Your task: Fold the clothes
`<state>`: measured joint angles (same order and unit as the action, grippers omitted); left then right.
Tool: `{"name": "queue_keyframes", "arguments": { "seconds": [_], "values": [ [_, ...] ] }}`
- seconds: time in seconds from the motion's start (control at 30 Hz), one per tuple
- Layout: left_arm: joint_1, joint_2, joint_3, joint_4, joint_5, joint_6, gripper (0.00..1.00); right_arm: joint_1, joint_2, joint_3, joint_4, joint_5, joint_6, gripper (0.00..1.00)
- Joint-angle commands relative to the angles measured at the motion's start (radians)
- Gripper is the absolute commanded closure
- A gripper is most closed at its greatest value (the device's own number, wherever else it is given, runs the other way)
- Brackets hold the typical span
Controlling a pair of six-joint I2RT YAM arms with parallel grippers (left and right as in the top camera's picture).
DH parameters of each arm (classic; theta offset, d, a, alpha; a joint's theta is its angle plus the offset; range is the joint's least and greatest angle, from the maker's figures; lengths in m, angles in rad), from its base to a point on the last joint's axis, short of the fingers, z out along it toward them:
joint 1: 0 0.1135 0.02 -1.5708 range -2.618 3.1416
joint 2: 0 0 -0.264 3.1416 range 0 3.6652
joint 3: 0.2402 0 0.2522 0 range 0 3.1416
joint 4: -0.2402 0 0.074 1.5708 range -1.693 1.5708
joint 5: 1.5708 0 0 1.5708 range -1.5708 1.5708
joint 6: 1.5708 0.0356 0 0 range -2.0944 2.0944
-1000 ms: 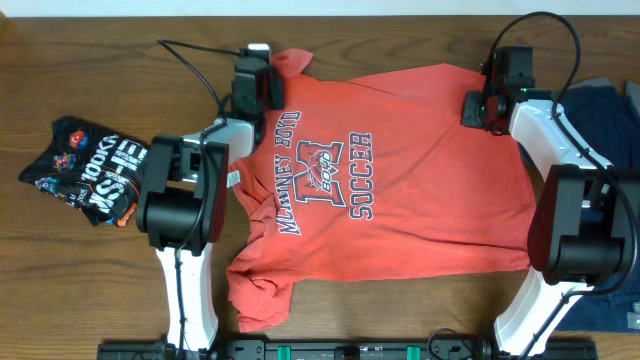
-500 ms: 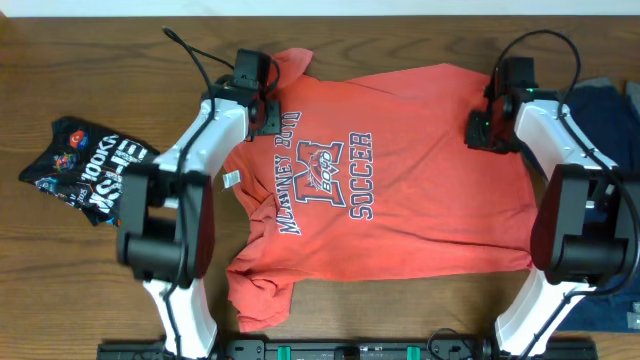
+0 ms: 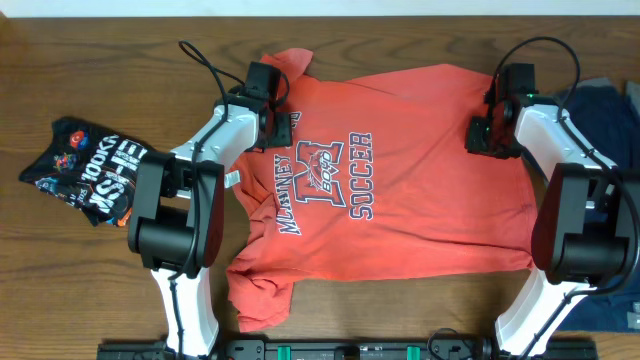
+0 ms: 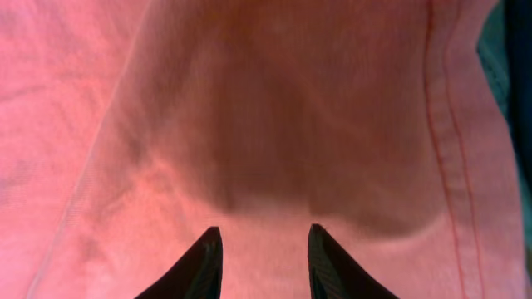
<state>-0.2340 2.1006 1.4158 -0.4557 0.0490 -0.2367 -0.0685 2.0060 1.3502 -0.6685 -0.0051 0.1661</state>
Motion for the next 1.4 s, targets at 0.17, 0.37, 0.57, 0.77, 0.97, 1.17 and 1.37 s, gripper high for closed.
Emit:
{"name": "queue_keyframes", "arguments": {
  "seconds": [0.17,0.37,0.57,0.77,0.97,1.17,1.37],
  "values": [
    [0.053,0.126,-0.014,0.159,0.010,-0.009,0.39,-0.002,0.063,-0.056,0.148,-0.008,-0.013,0.68],
    [0.104,0.158,-0.014,0.347,0.011,-0.009,0.38,0.011,0.179,-0.056,0.367,-0.011,-0.013,0.67],
    [0.138,0.159,-0.013,0.459,0.011,-0.008,0.38,0.016,0.226,-0.055,0.522,-0.011,-0.005,0.64],
    [0.146,0.139,0.023,0.406,0.017,0.011,0.38,0.016,0.203,-0.003,0.453,-0.014,-0.006,0.54],
    [0.146,-0.047,0.029,0.179,0.018,0.018,0.17,0.010,0.040,0.024,0.270,-0.011,-0.006,0.40],
    [0.146,-0.290,0.028,-0.189,0.019,0.017,0.02,0.006,-0.194,0.024,0.015,-0.015,-0.005,0.01],
    [0.146,-0.376,0.024,-0.601,0.018,-0.057,0.02,-0.014,-0.315,0.018,-0.324,0.039,0.212,0.01]
  ]
}}
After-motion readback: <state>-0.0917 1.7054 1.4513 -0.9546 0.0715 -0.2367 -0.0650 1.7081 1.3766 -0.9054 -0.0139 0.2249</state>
